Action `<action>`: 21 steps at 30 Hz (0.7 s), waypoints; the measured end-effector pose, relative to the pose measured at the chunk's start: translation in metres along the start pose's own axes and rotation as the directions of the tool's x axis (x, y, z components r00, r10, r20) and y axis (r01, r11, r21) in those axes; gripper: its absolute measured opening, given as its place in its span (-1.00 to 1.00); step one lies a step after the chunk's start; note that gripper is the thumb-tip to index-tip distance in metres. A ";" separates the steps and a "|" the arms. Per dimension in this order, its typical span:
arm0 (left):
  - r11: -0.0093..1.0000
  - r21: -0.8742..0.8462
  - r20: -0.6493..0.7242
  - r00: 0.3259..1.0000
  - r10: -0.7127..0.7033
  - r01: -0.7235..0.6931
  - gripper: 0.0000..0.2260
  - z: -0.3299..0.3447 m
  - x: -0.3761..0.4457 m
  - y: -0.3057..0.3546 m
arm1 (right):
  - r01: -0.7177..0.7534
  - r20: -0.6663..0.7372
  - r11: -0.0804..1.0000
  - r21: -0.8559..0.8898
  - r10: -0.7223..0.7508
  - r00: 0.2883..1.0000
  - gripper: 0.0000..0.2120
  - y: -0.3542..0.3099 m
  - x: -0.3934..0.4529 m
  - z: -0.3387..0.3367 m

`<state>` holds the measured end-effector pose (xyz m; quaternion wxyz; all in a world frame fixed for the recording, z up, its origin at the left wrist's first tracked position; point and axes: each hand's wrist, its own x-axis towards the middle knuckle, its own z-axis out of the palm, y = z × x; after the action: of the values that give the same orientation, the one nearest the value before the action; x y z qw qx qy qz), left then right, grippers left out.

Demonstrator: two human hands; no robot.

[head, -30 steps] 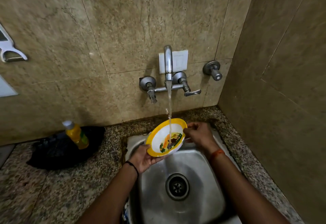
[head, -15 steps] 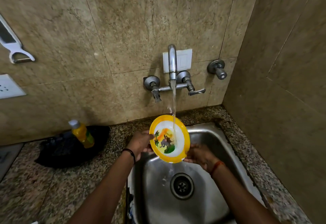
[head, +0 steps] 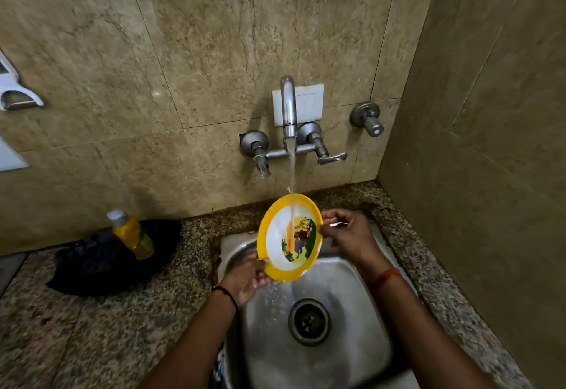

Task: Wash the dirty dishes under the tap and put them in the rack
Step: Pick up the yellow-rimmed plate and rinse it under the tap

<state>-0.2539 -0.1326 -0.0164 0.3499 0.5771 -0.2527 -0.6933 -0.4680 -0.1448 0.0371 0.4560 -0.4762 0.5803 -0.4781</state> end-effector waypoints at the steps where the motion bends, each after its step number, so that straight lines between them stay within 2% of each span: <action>1: 1.000 0.007 0.000 1.000 -0.030 0.030 -0.72 0.003 -0.001 0.000 | -0.013 -0.014 1.000 -0.020 0.013 1.000 -0.84 -0.001 0.004 0.000; 5: 0.994 0.009 -0.016 0.994 -0.109 0.109 -0.70 0.002 -0.001 0.012 | -0.202 -0.042 0.979 0.001 0.202 0.979 -0.95 0.008 0.014 -0.006; 8: 0.986 0.115 -0.049 0.992 -0.116 0.121 -0.80 -0.002 -0.003 0.027 | -0.395 0.032 0.916 0.066 0.394 0.919 -0.90 0.016 0.013 -0.010; 11: 0.949 0.309 -0.159 0.987 -0.015 0.064 -0.83 0.001 -0.009 0.040 | -0.559 0.107 0.828 0.029 0.554 0.826 -0.78 0.033 0.006 -0.009; 14: 0.870 0.492 -0.217 0.971 0.098 0.022 -0.80 -0.001 -0.007 0.048 | -0.644 0.180 0.764 0.040 0.628 0.757 -0.80 0.055 -0.004 0.000; 17: 0.695 0.714 -0.191 0.930 0.314 -0.088 -0.78 -0.009 -0.010 0.054 | -0.639 0.222 0.769 0.028 0.618 0.754 -0.84 0.066 -0.013 0.010; 19: 0.560 0.812 -0.141 0.877 0.460 -0.163 -0.68 -0.015 -0.015 0.054 | -0.597 0.230 0.802 0.040 0.574 0.786 -0.87 0.070 -0.017 0.014; 21: 0.429 0.861 -0.045 0.800 0.598 -0.273 -0.66 -0.018 -0.019 0.050 | -0.544 0.186 0.835 0.082 0.524 0.831 -0.85 0.071 -0.017 0.015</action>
<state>-0.2249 -0.1488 0.0296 0.2476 0.6947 -0.6221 -0.2627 -0.4597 -0.1235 -0.0337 0.6457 -0.2997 0.6201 -0.3299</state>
